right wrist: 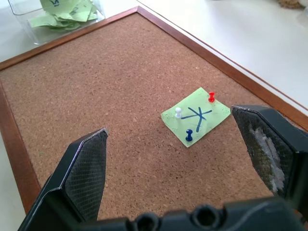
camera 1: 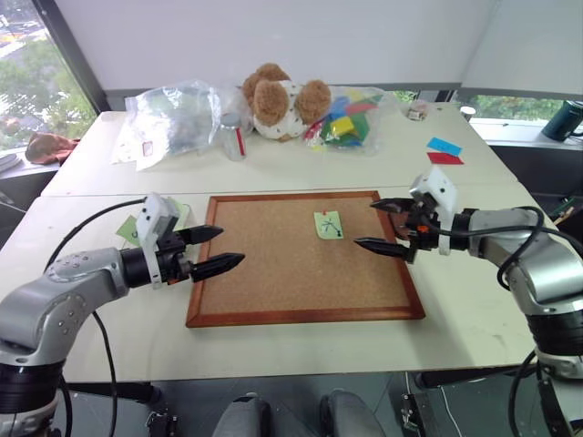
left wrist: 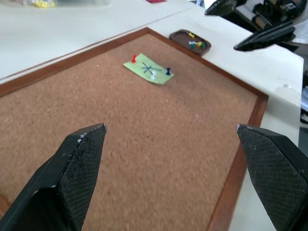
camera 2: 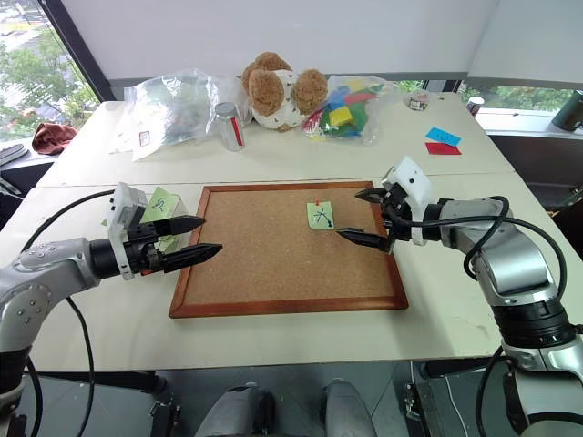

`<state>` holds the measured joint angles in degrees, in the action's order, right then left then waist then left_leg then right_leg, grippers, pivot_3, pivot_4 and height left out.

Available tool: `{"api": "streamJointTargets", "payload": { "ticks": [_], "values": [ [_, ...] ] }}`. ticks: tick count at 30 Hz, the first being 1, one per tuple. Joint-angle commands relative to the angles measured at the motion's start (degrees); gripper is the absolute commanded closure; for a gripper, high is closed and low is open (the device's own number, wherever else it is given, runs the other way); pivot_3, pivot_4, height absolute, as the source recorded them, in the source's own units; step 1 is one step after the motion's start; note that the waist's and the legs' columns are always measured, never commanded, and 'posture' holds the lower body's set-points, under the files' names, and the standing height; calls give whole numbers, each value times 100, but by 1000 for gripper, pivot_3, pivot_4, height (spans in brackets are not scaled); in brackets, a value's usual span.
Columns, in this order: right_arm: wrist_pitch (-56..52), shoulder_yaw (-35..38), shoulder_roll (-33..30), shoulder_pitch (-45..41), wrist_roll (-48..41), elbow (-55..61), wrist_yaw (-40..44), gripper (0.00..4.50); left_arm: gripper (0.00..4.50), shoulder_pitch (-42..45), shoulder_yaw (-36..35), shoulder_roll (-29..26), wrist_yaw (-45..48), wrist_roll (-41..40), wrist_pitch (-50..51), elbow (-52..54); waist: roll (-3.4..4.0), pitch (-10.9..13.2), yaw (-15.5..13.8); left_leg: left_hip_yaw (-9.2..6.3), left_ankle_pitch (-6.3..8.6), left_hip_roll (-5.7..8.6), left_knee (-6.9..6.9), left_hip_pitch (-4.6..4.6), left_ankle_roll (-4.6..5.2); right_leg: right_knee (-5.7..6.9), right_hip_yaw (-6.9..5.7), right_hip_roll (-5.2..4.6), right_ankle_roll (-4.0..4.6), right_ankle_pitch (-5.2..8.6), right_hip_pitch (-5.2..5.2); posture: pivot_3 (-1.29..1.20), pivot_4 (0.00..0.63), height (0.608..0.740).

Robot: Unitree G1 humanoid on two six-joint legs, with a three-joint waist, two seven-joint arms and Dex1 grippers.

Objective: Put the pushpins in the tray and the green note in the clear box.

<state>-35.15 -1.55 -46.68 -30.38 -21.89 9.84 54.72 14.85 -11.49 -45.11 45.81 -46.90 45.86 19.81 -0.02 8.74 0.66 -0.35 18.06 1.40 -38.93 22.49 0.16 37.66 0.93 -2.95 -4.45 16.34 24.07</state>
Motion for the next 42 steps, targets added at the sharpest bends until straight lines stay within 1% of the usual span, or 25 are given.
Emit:
{"api": "streamJointTargets", "payload": {
  "ticks": [1, 3, 6, 8, 10, 13, 14, 17, 20, 27, 29, 32, 37, 42],
  "values": [
    [-26, -17, 42, -212, 39, 202, -60, 0, 41, 164, 181, 175, 0, 301, -318, -146, 0, 0, -2, 0, 0, 0, 0, 0, 0, 0, 0, 0, 0, 0, 1, 0, 150, 740],
    [-35, -60, 100, -235, 59, 172, -80, 0, 41, 248, 433, 339, -51, 555, -465, -259, 0, 0, -3, 0, 0, 0, 0, 0, 0, 0, 0, 1, 0, 0, 0, 0, 150, 740],
    [-41, -159, 226, -247, 141, 146, -182, 0, 823, 327, 736, 651, -159, 926, -725, -467, 0, 0, -9, 0, 0, 1, -1, 0, 0, 0, 0, 1, -1, 0, -1, 0, 150, 740],
    [-77, -220, 343, -283, 206, 113, -319, 0, 1798, 350, 1046, 815, -141, 1273, -984, -569, 0, 0, -5, 0, 0, 1, -2, 1, 0, 0, 0, 1, -1, -1, 0, 0, 150, 740],
    [-145, -251, 434, -319, 248, 89, -427, 0, 2857, 368, 1204, 921, -121, 1506, -1170, -683, 0, 0, -5, 0, 0, 1, -2, 2, -1, 1, 0, 2, -1, -1, 1, 0, 150, 740],
    [-337, -399, 752, -556, 456, -174, -815, 0, 4370, 502, 1553, 1352, -341, 1998, -1569, -1119, 0, 0, -6, 0, -1, 1, -3, 2, -2, 2, 0, 2, -1, -1, 1, 0, 150, 740],
    [-476, -437, 884, -665, 496, -285, -968, 0, 4451, 517, 1670, 1450, -377, 2166, -1685, -1234, -1, 0, 5, 0, -2, 1, -8, 2, -3, 5, 0, 3, -1, -1, 1, 0, 150, 740],
    [-694, -617, 1221, -971, 683, -673, -1255, 0, 4451, 494, 1830, 1631, -356, 2482, -1960, -1598, -1, 0, 15, 2, -3, 1, -11, 1, -4, 11, 1, 6, -2, -1, 4, 0, 150, 740],
    [-677, -794, 1540, -1271, 926, -1235, -1479, 0, 4451, 455, 1846, 1793, -380, 2610, -2142, -1803, -1, 0, 10, 2, -13, 1, -8, 6, -23, 23, 2, 8, -2, -1, 20, 0, 150, 740],
    [-178, -966, 2249, -1889, 1375, -2861, -1777, 0, 4451, 418, 1801, 1925, -356, 2886, -2514, -2235, -1, 0, 10, 6, -20, 2, -15, 11, -33, 29, 2, 8, -2, -1, 25, 0, 150, 740],
    [49, -981, 2374, -2015, 1486, -3258, -1811, 536, 4500, 396, 1785, 1927, -357, 2902, -2539, -2240, -1, -1, 16, 6, -19, 2, -14, 11, -32, 31, 2, 7, -2, -1, 25, 0, 150, 740],
    [316, -980, 2517, -2165, 1620, -3755, -1829, 1682, 4500, 354, 1777, 1903, -352, 2942, -2583, -2215, -1, -1, 24, 6, -20, 2, -14, 10, -33, 33, 2, 8, -2, -1, 25, 0, 150, 740],
    [644, -860, 2652, -2414, 1692, -4373, -1825, 1682, 4500, 285, 1747, 1909, -375, 2966, -2575, -2128, -1, -1, 36, 6, -19, 1, -14, 8, -32, 36, 2, 8, -2, -1, 25, 0, 150, 740],
    [836, -813, 2722, -2547, 1736, -4714, -1788, 1682, 4500, 245, 1728, 1913, -407, 2971, -2551, -2046, 0, -1, 40, 6, -19, 1, -13, 8, -32, 38, 2, 8, -2, -1, 26, 0, 150, 740]
  ]
}}
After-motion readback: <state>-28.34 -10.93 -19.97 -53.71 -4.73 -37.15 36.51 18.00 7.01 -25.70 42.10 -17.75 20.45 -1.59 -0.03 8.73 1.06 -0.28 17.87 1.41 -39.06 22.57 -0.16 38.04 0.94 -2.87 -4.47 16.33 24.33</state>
